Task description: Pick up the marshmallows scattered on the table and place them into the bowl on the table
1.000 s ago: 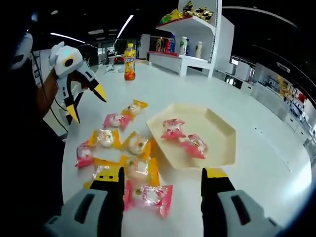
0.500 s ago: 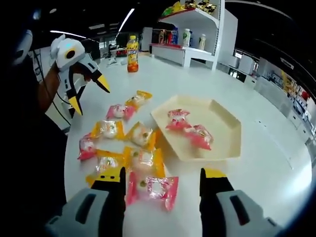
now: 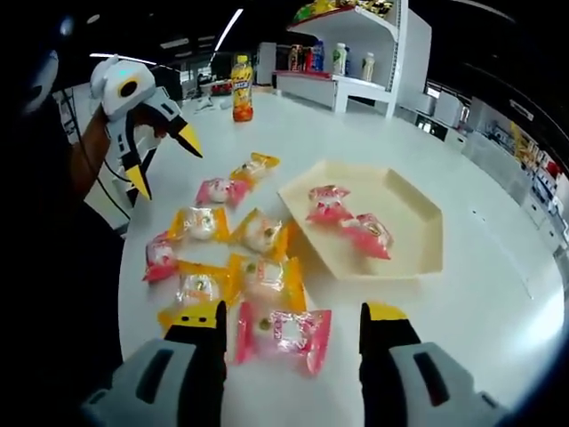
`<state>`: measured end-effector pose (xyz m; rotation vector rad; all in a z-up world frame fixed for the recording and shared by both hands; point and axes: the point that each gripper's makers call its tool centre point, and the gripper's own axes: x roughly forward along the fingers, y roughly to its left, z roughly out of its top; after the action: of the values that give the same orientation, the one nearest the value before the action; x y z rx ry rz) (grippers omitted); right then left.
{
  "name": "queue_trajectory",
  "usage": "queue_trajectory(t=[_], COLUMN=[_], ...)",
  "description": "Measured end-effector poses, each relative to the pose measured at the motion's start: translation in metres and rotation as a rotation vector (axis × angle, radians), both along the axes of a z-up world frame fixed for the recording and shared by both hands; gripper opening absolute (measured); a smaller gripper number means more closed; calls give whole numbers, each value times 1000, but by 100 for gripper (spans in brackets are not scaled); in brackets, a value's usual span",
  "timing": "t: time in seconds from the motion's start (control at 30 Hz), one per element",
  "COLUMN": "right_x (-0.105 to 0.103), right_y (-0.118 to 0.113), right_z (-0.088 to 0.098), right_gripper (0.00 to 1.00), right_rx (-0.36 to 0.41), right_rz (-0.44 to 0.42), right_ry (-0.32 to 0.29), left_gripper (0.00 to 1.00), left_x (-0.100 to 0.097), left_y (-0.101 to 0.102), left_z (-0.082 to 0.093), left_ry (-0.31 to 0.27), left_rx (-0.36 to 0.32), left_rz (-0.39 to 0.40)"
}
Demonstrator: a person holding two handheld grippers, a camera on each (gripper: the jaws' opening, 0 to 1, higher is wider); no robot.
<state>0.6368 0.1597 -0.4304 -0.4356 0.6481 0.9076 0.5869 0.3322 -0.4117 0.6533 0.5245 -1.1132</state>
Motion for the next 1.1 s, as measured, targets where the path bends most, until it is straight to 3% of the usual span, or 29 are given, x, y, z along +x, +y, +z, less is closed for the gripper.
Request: queue_trajectory(t=[0.27, 1.1], right_x=[0, -2], right_y=[-1, -7], right_z=[-4, -18], right_gripper=[64, 58], right_rx=[-11, -55], right_rz=[-4, -30], right_ry=[13, 73], left_gripper=[50, 50], left_x=[2, 1], left_y=[4, 9], left_z=[1, -1], left_ry=[-4, -4], left_rx=[-3, -1], left_rz=[14, 27])
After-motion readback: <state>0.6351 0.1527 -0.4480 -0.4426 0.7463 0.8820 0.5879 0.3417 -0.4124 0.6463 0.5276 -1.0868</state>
